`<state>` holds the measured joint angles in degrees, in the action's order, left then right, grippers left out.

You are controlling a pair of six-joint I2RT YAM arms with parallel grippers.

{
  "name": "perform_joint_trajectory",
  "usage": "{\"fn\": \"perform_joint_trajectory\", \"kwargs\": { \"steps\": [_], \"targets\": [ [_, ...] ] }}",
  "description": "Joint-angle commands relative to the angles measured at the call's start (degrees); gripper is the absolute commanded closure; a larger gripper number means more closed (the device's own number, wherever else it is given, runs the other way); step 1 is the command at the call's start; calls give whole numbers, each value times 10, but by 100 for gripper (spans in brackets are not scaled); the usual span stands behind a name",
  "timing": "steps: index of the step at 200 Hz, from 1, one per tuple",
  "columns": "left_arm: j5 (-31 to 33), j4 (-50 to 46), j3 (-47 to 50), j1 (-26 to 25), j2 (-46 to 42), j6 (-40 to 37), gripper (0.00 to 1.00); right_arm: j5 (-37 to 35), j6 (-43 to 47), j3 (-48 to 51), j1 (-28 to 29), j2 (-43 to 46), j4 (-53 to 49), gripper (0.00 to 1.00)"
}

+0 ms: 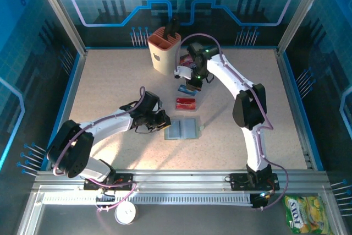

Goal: Take the credit cards out of the card holder

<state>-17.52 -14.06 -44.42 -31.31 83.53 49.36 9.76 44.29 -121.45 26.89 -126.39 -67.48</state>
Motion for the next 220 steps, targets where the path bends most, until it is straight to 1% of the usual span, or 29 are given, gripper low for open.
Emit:
{"fn": "perform_joint_trajectory", "kwargs": {
  "steps": [1,39,45,60,120,135,147,155,197,210,220],
  "targets": [
    [3,-28,-22,0,9,-6,87,27,26,-54,-13,-33,-66,100],
    [-3,-42,-46,-1,36,-10,87,44,49,-103,-25,-66,-102,100],
    [-3,-45,-50,0,38,-11,87,44,54,-108,-26,-85,-107,100],
    [-2,-52,-57,-1,41,-12,87,38,59,-116,-28,-97,-110,100],
    [4,-65,-57,-1,40,-9,87,56,74,-121,-27,-127,-120,100],
    [5,-64,-55,0,39,-7,87,53,69,-122,-26,-129,-116,93],
    [5,-63,-55,0,38,-6,87,49,63,-122,-26,-125,-108,83],
    [5,-64,-55,0,38,-7,87,44,56,-117,-27,-118,-97,79],
    [9,-65,-52,0,31,-6,87,-13,18,-76,-25,-73,1,77],
    [10,-62,-48,0,28,-4,87,-18,12,-66,-25,-71,20,77],
    [9,-60,-45,0,27,-2,87,-18,8,-59,-24,-51,31,76]
  ]
}}
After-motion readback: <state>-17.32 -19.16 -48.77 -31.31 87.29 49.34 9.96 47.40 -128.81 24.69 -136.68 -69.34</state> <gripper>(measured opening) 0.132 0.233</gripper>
